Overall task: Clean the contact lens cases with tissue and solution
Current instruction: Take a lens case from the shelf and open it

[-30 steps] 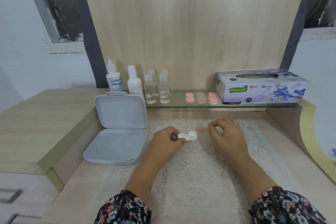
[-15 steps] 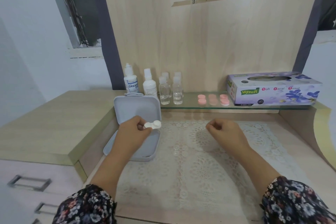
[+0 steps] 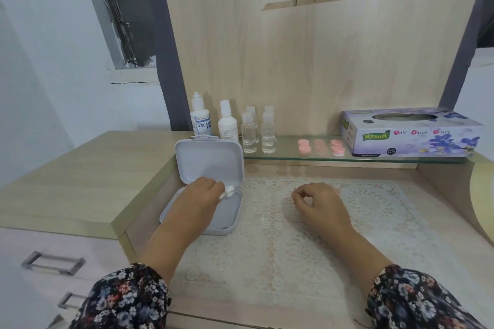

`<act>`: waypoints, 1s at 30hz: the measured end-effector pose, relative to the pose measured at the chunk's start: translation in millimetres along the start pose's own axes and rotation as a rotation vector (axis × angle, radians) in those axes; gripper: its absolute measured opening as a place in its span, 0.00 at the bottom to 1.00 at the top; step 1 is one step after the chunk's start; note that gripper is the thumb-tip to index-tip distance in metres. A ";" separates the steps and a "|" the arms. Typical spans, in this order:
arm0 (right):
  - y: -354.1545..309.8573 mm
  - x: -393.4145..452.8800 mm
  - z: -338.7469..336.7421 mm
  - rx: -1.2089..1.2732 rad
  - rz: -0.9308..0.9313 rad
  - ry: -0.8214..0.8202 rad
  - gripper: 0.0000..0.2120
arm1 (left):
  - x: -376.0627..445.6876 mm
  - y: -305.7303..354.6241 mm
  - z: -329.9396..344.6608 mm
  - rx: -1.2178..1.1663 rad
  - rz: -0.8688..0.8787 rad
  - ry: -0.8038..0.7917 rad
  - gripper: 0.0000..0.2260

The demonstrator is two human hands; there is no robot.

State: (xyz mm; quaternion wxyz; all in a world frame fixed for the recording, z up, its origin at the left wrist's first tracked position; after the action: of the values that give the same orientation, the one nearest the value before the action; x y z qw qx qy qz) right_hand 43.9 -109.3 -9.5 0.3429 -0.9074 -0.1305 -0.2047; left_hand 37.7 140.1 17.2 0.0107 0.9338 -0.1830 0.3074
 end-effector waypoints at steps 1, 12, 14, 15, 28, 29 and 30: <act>0.7 -0.8 -0.7 -0.012 -0.011 0.017 0.08 | -0.9 -0.6 1.0 -0.010 0.006 0.007 0.17; 6.5 5.4 -20.1 0.095 0.039 0.114 0.07 | 3.0 -1.1 4.5 -0.409 -0.360 0.113 0.06; 14.8 6.9 -29.1 0.139 0.083 0.151 0.07 | 9.6 15.7 2.2 -0.533 -0.386 0.105 0.05; 19.2 6.6 -33.6 0.154 0.104 0.168 0.07 | 13.0 26.5 2.0 -0.597 -0.391 0.093 0.04; 60.2 -17.1 -44.2 0.218 0.291 0.280 0.08 | 47.9 130.2 55.6 -0.924 -0.510 -0.221 0.06; 61.6 -17.6 -43.3 0.223 0.293 0.279 0.08 | 45.9 131.1 58.5 -0.880 -0.519 -0.229 0.07; 62.8 -18.2 -42.6 0.224 0.293 0.280 0.08 | 43.7 131.5 60.9 -0.838 -0.524 -0.229 0.08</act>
State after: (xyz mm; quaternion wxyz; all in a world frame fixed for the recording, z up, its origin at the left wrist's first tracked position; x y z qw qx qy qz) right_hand 39.5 -185.8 -24.5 0.4823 -0.8358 0.0296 -0.2607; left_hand 59.1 -5.2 -19.1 0.4409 0.8916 -0.0503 0.0901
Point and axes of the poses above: each hand's wrist, its own x-axis towards the middle knuckle, its own z-axis out of the palm, y = z × x, the point moved 5 cm from there along x, towards the middle knuckle, and after that the axes turned 6 degrees about -z, right-handed, at the moved point
